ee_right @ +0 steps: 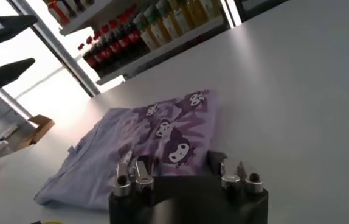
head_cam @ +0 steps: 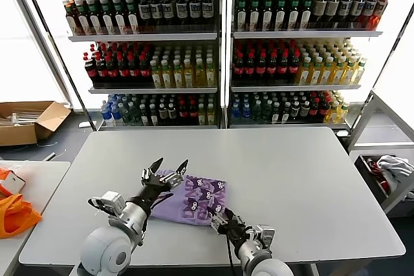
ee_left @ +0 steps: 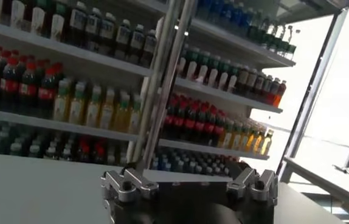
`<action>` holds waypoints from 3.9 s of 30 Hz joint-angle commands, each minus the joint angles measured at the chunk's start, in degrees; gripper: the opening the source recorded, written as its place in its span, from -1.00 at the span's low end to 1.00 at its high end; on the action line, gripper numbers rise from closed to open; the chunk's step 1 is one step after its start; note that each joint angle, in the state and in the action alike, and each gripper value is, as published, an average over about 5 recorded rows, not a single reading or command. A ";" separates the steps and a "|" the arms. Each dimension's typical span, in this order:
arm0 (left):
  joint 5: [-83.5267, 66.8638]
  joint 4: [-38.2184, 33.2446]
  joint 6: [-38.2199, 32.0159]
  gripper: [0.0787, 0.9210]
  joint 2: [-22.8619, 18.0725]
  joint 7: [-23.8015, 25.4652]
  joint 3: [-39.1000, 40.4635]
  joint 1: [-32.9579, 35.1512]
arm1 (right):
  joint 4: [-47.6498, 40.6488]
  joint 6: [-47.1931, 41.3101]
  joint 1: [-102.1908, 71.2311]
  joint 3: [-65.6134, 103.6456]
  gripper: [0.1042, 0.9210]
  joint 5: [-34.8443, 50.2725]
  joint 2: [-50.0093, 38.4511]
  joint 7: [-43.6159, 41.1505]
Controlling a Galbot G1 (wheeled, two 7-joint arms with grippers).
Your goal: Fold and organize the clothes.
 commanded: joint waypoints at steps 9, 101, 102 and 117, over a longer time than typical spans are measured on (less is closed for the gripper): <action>-0.24 0.77 0.37 0.77 -1.74 -0.72 -1.55 0.54 | -1.32 -4.55 2.89 0.50 -0.51 -1.61 -0.85 -0.10; 1.48 -2.46 -1.90 0.77 -0.88 0.95 -8.52 6.38 | 12.97 8.22 0.42 23.99 0.76 -19.43 -11.71 -11.13; 1.51 -2.51 -2.00 0.77 -0.78 1.10 -8.81 6.52 | 13.57 8.79 -2.04 26.69 0.76 -19.45 -11.42 -12.33; 5.58 -5.51 -7.93 0.77 -0.03 7.17 -19.23 16.90 | 13.00 20.53 -25.23 52.26 0.76 -18.96 -6.53 -23.08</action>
